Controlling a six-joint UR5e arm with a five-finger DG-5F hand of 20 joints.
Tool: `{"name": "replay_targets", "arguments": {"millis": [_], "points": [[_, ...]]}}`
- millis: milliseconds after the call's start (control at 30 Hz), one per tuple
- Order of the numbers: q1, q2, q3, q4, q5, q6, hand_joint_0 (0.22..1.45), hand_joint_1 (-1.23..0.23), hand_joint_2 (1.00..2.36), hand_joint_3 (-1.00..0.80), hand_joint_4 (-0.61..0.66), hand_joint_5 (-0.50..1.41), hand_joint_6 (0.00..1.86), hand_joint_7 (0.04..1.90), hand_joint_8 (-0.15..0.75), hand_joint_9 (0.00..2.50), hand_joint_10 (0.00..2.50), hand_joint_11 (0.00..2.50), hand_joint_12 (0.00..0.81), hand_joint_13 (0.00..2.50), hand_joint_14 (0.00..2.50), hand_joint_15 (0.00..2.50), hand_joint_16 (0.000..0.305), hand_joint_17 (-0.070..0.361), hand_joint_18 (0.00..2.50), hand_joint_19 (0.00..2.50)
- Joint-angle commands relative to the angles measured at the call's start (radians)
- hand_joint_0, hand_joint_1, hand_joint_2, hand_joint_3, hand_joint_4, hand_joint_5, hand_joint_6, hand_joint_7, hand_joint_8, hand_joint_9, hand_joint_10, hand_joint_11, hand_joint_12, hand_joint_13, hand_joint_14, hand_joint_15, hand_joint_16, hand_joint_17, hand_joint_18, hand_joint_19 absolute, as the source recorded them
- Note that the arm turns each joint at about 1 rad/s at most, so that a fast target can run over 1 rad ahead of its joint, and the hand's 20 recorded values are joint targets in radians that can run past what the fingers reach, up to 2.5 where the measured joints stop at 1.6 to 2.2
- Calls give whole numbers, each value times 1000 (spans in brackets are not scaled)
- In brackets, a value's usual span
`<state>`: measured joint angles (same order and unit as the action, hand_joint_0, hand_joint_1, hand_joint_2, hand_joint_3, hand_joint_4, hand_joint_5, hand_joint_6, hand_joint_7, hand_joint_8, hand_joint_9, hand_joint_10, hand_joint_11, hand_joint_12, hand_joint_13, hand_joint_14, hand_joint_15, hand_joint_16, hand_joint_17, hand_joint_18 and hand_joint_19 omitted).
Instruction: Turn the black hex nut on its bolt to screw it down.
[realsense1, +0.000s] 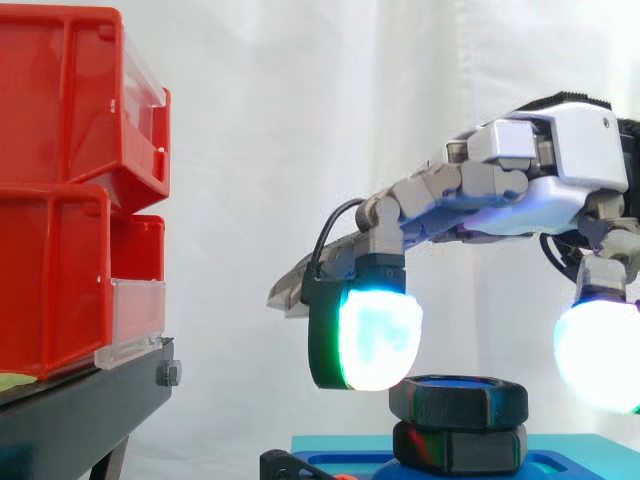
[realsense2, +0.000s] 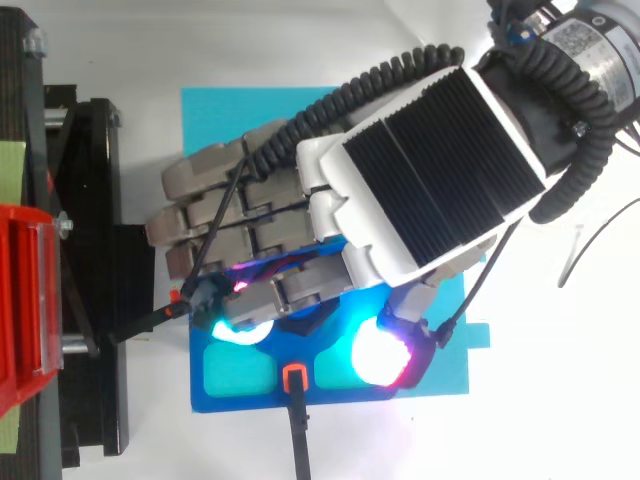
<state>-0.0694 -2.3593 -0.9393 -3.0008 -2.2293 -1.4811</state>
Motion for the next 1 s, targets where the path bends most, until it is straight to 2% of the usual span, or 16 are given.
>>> {"name": "replay_targets", "arguments": {"millis": [0, 133, 233, 300, 400, 633, 700, 967], "points": [[7, 11, 0, -44, 45, -61, 417, -616, 1000, -500, 315, -188, 500, 1050, 325, 358, 7, 323, 366, 344, 0, 33, 57, 128, 323, 131], [16, 25, 0, -79, 117, -91, 416, -622, 1000, -500, 315, -188, 500, 1051, 324, 354, 7, 321, 366, 343, 0, 30, 57, 128, 320, 138], [31, 26, 0, -90, 169, -105, 416, -624, 1000, -500, 315, -188, 500, 1046, 324, 354, 7, 323, 364, 341, 0, 29, 57, 128, 322, 137], [42, 25, 0, -87, 188, -104, 417, -623, 1000, -500, 315, -188, 500, 1046, 324, 354, 9, 320, 363, 339, 2, 28, 57, 128, 321, 139], [45, 25, 0, -86, 191, -102, 417, -624, 1000, -500, 315, -189, 500, 1045, 324, 355, 7, 322, 363, 339, 0, 29, 57, 128, 321, 137], [60, 23, -3, -64, 191, -44, 416, -624, 1000, -500, 314, -189, 500, 1045, 325, 355, 7, 322, 361, 337, 0, 14, 57, 128, 323, 133], [66, 23, -7, -63, 189, -41, 416, -623, 1000, -500, 315, -189, 500, 1046, 325, 355, 6, 321, 360, 335, 0, 13, 57, 128, 323, 133], [74, 23, -7, -69, 186, -41, 419, -623, 1000, -500, 313, -189, 500, 1045, 323, 355, 7, 322, 355, 329, 0, 16, 56, 127, 321, 145]]}}
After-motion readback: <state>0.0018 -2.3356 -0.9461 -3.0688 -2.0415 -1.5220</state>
